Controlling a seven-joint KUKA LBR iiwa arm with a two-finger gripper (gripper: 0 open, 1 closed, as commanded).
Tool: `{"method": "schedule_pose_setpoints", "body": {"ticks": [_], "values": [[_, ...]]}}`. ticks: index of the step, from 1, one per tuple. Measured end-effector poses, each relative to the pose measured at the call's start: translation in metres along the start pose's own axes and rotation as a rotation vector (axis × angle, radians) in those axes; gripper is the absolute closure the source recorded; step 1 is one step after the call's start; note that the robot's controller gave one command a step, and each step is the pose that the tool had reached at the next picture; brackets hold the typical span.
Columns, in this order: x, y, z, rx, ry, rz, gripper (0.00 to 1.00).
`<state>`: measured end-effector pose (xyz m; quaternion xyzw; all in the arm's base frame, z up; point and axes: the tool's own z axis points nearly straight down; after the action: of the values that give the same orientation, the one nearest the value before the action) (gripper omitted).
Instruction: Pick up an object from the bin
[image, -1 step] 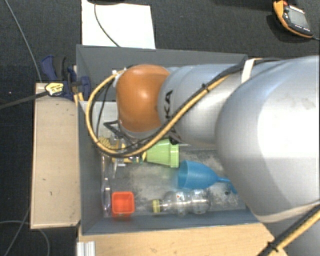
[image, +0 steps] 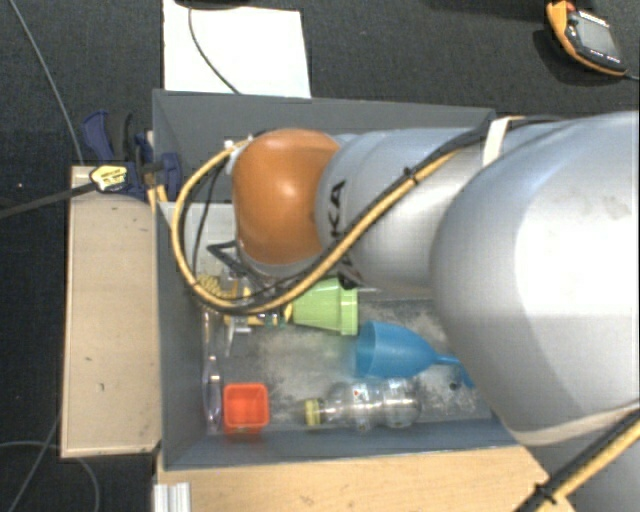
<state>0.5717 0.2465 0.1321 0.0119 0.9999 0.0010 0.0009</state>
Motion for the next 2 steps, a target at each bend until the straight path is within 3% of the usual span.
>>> {"method": "schedule_pose_setpoints", "body": {"ticks": [1, 2], "values": [[-0.0008, -0.0109, -0.0344, -0.003, -0.007, -0.016, 0.00], [-0.0041, -0.0033, -0.0249, -0.003, -0.005, -0.022, 0.00]]}}
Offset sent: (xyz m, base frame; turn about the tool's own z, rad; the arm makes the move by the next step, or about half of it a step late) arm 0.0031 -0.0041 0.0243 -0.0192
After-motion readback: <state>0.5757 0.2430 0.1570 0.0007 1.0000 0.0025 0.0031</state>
